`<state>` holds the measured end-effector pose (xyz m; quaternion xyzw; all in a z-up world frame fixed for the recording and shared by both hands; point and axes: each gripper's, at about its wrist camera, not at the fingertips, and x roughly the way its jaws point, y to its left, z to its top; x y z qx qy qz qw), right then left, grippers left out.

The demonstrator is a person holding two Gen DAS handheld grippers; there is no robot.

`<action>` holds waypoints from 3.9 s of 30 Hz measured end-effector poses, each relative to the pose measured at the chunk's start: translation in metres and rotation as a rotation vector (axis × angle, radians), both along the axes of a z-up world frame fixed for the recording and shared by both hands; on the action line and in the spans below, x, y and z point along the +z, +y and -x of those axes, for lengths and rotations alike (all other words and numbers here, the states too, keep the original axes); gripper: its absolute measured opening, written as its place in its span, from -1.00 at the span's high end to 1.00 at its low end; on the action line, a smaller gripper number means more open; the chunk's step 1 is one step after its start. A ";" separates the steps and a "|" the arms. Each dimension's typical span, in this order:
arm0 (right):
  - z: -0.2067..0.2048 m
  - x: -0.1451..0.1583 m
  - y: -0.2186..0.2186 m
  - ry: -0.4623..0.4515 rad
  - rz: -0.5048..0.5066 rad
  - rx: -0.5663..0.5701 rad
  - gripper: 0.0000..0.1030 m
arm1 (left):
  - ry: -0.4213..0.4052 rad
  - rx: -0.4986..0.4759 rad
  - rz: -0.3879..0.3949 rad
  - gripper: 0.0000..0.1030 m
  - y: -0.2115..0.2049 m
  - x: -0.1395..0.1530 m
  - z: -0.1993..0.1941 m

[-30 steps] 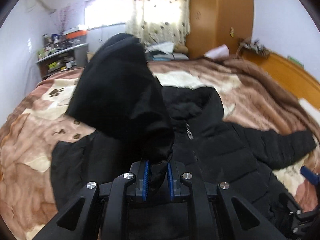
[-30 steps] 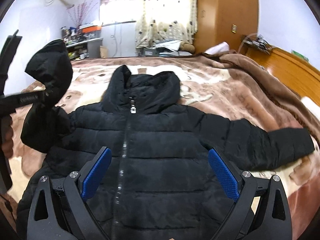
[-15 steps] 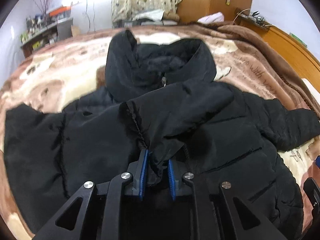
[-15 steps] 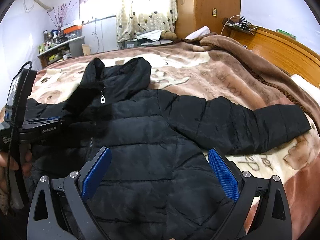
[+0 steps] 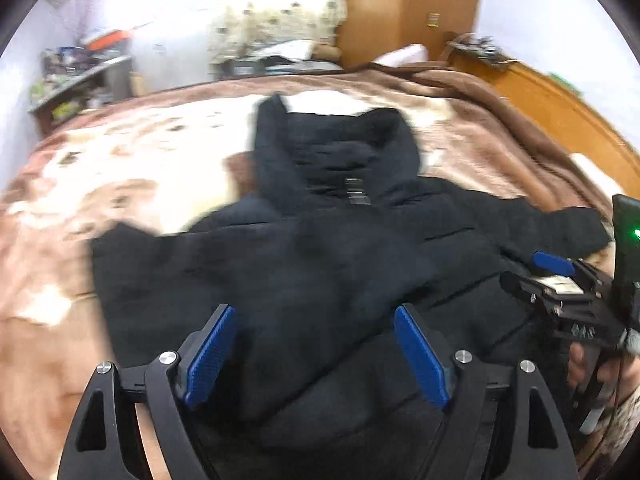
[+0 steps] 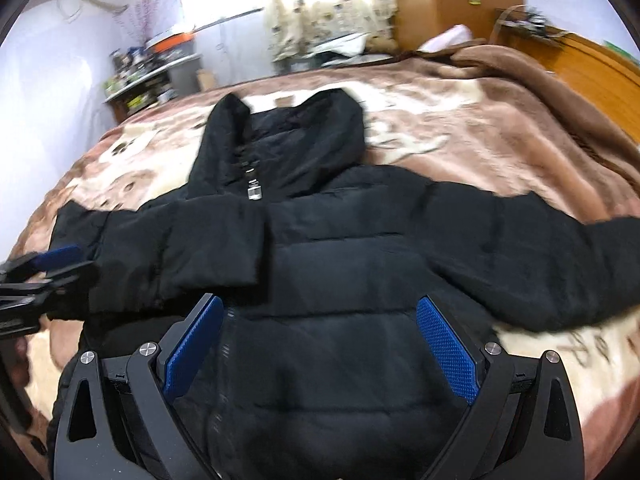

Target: Fold large clothes

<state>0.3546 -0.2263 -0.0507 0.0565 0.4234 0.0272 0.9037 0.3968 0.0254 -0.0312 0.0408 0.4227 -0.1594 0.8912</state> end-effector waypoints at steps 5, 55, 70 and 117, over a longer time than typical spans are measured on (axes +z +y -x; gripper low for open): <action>-0.043 -0.025 0.010 0.072 -0.074 0.003 -0.89 | -0.020 0.133 0.020 -0.57 0.059 0.013 0.004; -0.037 -0.025 -0.030 0.023 0.206 -0.154 0.66 | 0.087 0.366 -0.107 -0.80 0.062 -0.057 -0.069; -0.075 -0.054 0.024 0.060 0.161 0.120 0.28 | 0.157 0.381 -0.138 -0.84 0.068 -0.089 -0.103; 0.096 -0.010 -0.351 -0.062 -0.053 -0.781 -0.38 | 0.120 0.095 -0.052 -0.92 -0.140 -0.051 0.003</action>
